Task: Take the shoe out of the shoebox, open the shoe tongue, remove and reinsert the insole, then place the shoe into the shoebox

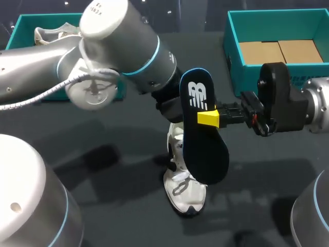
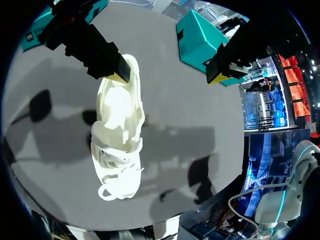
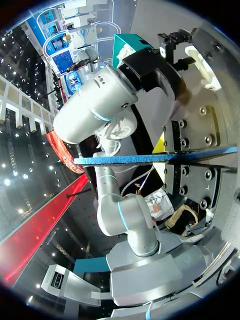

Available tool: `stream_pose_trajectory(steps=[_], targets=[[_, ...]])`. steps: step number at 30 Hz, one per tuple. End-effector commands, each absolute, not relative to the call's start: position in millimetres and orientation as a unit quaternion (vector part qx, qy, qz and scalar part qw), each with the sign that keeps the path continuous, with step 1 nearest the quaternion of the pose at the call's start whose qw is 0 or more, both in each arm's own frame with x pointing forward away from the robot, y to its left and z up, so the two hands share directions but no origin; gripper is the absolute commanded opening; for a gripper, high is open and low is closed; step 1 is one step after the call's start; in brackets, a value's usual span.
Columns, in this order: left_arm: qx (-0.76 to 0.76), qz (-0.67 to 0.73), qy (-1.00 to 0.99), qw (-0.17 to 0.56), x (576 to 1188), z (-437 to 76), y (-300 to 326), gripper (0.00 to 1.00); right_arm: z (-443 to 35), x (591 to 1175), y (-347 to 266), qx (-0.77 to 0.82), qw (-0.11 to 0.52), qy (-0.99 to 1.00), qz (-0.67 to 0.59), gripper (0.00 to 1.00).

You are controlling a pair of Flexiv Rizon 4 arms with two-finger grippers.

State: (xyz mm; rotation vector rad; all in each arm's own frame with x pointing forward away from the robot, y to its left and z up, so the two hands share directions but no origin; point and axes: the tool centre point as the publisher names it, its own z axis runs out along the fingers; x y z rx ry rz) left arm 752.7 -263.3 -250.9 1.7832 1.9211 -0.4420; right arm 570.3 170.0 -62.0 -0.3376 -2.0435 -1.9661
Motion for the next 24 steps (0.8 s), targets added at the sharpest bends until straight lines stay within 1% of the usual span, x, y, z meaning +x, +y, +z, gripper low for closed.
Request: stream_pose_trajectory(steps=[1, 10, 12, 16, 24], targets=[[0.627, -0.231, 0.680, 0.302, 745.1, -242.1, -240.2, 1.00, -63.0, 569.0, 170.6, -0.118, 0.141, -0.708, -0.682, 0.00], [0.627, -0.231, 0.680, 0.302, 745.1, -242.1, -240.2, 1.00, -63.0, 569.0, 170.6, -0.118, 0.141, -0.708, -0.682, 0.00], [0.621, -0.262, 0.669, 0.313, 746.8, -239.8, -240.0, 1.00, -63.0, 569.0, 170.6, -0.118, 0.141, -0.708, -0.682, 0.00], [0.605, -0.303, 0.642, 0.362, 751.0, -227.6, -243.0, 1.00, -63.0, 569.0, 170.6, -0.118, 0.141, -0.708, -0.682, 0.00], [0.571, -0.337, 0.602, 0.444, 752.8, -200.1, -246.9, 1.00, -63.0, 569.0, 170.6, -0.118, 0.141, -0.708, -0.682, 0.00]])
